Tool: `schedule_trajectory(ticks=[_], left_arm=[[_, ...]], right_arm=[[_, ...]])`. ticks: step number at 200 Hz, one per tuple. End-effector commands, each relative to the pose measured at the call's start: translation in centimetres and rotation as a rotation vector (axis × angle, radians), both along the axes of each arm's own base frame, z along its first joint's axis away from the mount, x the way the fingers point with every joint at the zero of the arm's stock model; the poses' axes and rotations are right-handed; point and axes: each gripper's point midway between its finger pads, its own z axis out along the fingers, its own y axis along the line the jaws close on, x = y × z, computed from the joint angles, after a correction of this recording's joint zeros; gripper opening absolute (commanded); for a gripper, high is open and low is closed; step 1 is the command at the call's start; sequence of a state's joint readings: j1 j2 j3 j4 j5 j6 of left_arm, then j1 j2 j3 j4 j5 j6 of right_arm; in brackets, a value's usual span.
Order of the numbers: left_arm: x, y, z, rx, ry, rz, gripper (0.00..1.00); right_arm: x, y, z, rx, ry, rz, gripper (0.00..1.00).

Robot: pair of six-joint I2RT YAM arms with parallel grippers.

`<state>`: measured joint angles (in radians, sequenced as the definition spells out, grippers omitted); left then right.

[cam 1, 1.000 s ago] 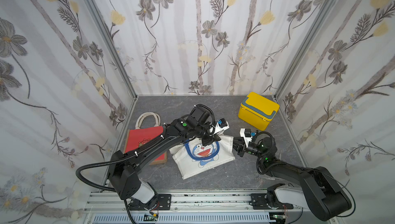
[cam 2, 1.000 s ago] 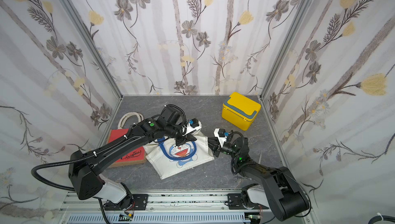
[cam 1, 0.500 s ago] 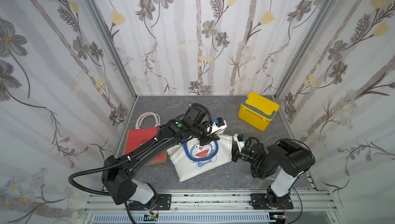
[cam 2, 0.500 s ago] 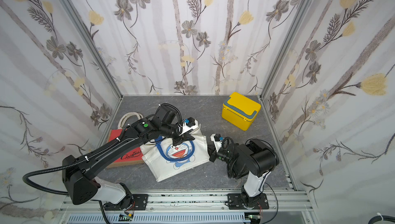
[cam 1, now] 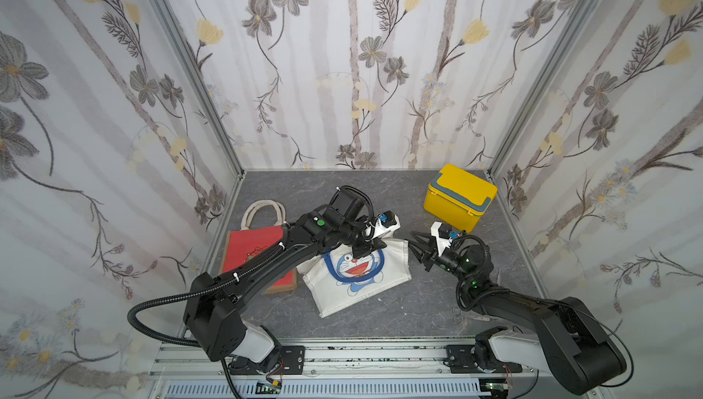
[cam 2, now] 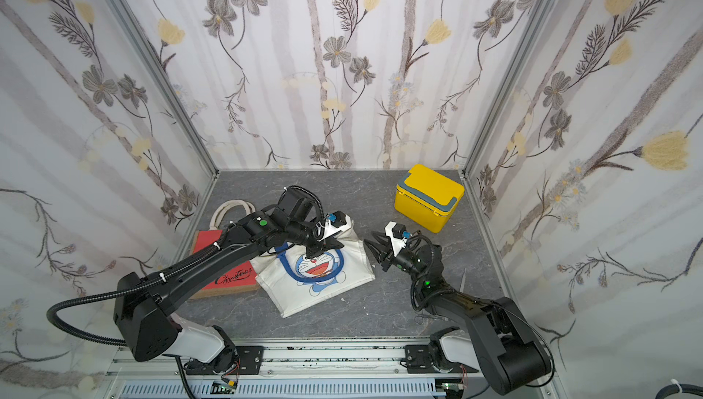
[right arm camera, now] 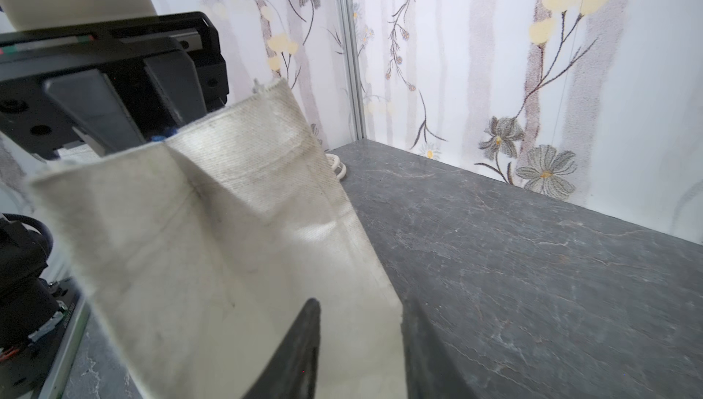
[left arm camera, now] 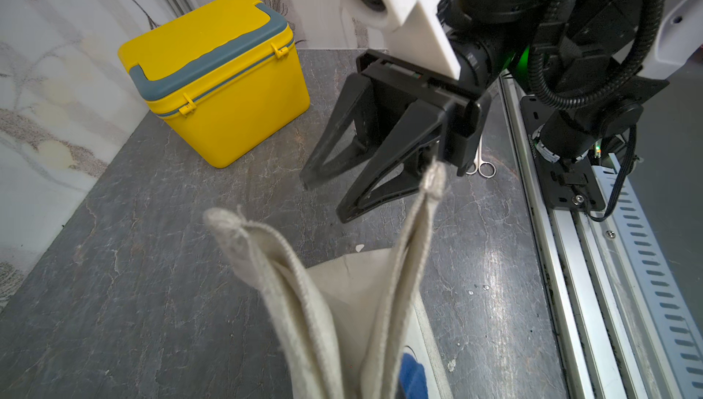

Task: Put away the canvas bag
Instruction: Press the canvas bag at the center of the board.

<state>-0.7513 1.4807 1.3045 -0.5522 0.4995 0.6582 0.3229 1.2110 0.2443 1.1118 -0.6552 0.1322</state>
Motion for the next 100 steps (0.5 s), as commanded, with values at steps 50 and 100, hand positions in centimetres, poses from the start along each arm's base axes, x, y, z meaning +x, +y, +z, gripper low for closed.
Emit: schedule_trajectory(ticks=[50,100], left_arm=[[0.5,-0.6,0.3,0.024,-0.077,-0.091,0.12],[-0.4,-1.7,1.3,0.010,-0.050,-0.137,0.12]], right_arm=[[-3.9,0.1,2.6,-0.108,-0.096,0.177,0.81],[-5.6,1.0,3.4,-0.090,-0.151,0.236,0.93]])
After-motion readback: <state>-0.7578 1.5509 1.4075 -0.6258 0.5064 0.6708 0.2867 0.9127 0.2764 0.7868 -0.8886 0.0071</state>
